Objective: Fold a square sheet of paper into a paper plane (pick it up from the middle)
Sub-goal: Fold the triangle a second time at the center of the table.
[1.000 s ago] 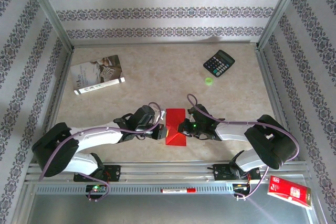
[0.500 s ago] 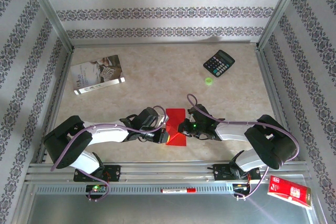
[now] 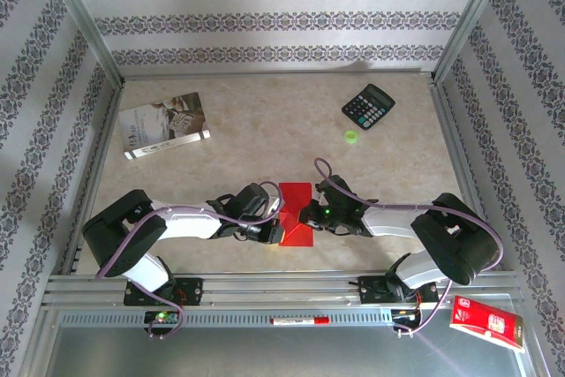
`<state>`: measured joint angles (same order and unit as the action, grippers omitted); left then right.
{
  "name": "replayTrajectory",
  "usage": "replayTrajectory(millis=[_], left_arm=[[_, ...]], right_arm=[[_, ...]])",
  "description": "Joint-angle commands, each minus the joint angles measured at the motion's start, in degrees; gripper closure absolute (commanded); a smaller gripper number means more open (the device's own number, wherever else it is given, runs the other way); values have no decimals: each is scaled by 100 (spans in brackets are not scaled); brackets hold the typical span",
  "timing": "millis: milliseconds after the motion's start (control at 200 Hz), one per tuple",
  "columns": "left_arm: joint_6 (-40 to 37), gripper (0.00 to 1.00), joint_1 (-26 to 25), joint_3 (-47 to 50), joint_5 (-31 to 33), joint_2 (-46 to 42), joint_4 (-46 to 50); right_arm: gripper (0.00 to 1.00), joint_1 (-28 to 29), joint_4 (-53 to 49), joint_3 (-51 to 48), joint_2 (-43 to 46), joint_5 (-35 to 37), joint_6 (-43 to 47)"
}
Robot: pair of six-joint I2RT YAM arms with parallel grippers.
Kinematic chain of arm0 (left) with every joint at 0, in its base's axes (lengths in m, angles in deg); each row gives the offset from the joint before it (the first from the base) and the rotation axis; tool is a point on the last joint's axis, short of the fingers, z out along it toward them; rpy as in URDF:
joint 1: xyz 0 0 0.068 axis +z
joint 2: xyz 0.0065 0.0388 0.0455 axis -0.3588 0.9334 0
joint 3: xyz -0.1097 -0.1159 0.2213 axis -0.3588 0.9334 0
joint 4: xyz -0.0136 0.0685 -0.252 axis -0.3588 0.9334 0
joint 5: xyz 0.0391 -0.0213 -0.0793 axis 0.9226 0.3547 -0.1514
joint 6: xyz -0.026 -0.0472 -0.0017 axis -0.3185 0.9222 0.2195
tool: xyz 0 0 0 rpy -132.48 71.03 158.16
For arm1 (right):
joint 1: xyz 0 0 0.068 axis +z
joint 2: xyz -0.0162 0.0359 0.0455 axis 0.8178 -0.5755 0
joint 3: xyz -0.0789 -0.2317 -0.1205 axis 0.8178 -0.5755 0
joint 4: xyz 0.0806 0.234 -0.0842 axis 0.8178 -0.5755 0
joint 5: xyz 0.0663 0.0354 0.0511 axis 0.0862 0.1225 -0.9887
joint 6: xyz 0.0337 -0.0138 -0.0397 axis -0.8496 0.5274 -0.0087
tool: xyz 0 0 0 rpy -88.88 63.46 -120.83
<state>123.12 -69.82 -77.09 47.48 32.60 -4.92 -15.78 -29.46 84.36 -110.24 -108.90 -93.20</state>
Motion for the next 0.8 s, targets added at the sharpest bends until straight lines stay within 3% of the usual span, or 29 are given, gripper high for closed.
replayTrajectory(millis=[0, 220, 505, 794], left_arm=[[-98, 100, -60, -4, 102, 126, 59], [-145, 100, -60, 63, 328, 139, 461], [-181, 100, -61, 204, 618, 150, 814], [-69, 100, -76, 304, 634, 264, 700]], right_arm=[[100, -42, -535, -65, -155, 134, 172], [99, -59, -579, 9, -98, 86, 210], [90, -72, -641, 286, 430, -234, 214], [91, 655, -179, 60, 635, 133, -558]])
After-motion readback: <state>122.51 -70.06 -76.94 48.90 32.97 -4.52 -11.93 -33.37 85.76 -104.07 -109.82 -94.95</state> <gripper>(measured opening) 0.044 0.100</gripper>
